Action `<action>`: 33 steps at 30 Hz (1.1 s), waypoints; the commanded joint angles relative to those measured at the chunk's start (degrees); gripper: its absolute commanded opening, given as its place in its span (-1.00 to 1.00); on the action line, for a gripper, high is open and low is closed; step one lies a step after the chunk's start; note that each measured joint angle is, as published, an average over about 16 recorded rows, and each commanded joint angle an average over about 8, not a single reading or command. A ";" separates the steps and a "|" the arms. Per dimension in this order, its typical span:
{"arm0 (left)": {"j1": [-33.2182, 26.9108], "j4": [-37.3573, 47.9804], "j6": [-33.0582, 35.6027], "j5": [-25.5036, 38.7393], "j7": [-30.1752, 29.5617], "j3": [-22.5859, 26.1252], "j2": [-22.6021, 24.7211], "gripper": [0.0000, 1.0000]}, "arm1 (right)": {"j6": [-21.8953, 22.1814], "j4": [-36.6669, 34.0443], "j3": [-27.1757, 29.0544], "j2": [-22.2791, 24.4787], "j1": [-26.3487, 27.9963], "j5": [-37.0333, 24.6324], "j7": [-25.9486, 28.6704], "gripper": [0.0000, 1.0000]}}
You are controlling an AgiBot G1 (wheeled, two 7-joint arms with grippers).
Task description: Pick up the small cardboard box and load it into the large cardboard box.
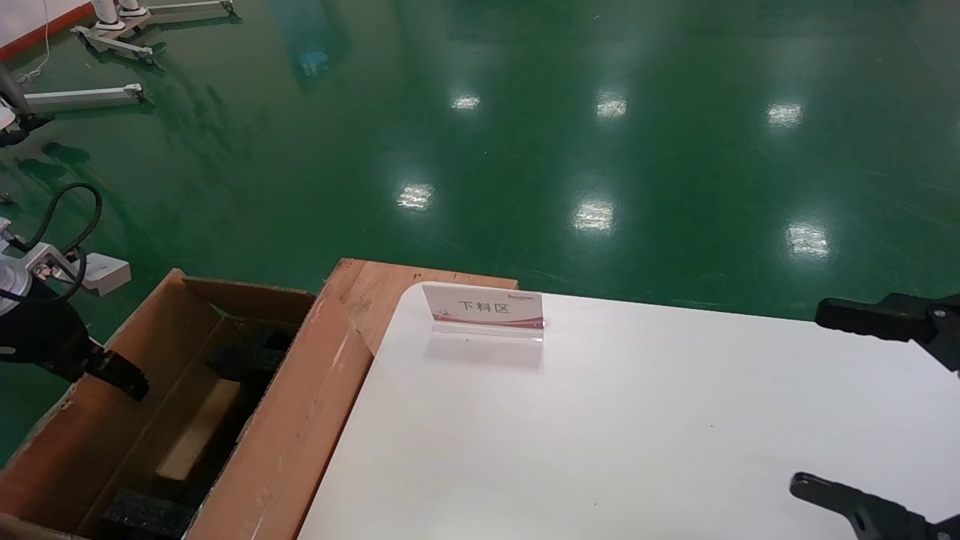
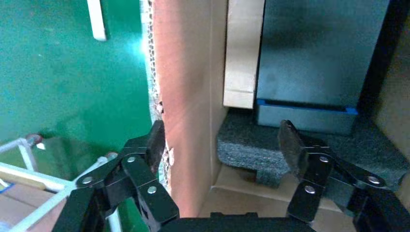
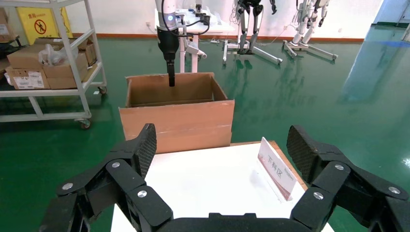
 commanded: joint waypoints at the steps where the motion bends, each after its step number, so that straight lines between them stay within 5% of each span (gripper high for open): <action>1: 0.01 -0.10 -0.02 0.06 0.28 0.01 0.23 1.00 | 0.00 -0.01 0.00 0.00 0.00 0.00 0.00 1.00; 13: -9.00 -18.02 -12.07 -3.71 18.13 -7.73 -5.29 1.00 | 0.00 -0.03 -0.04 0.01 0.03 0.02 -0.03 1.00; 20: -10.92 -26.39 -16.39 -3.63 22.35 -9.72 -7.86 1.00 | 0.01 -0.04 -0.04 0.01 0.02 0.01 -0.04 1.00; 25: -9.52 -28.17 -16.32 -3.69 23.20 -12.11 -8.06 1.00 | 0.01 -0.06 -0.04 0.01 0.03 0.00 -0.05 1.00; 33: -0.53 -30.51 -12.48 -6.69 26.62 -24.63 -7.37 1.00 | 0.00 -0.09 -0.06 0.01 0.04 0.01 -0.07 1.00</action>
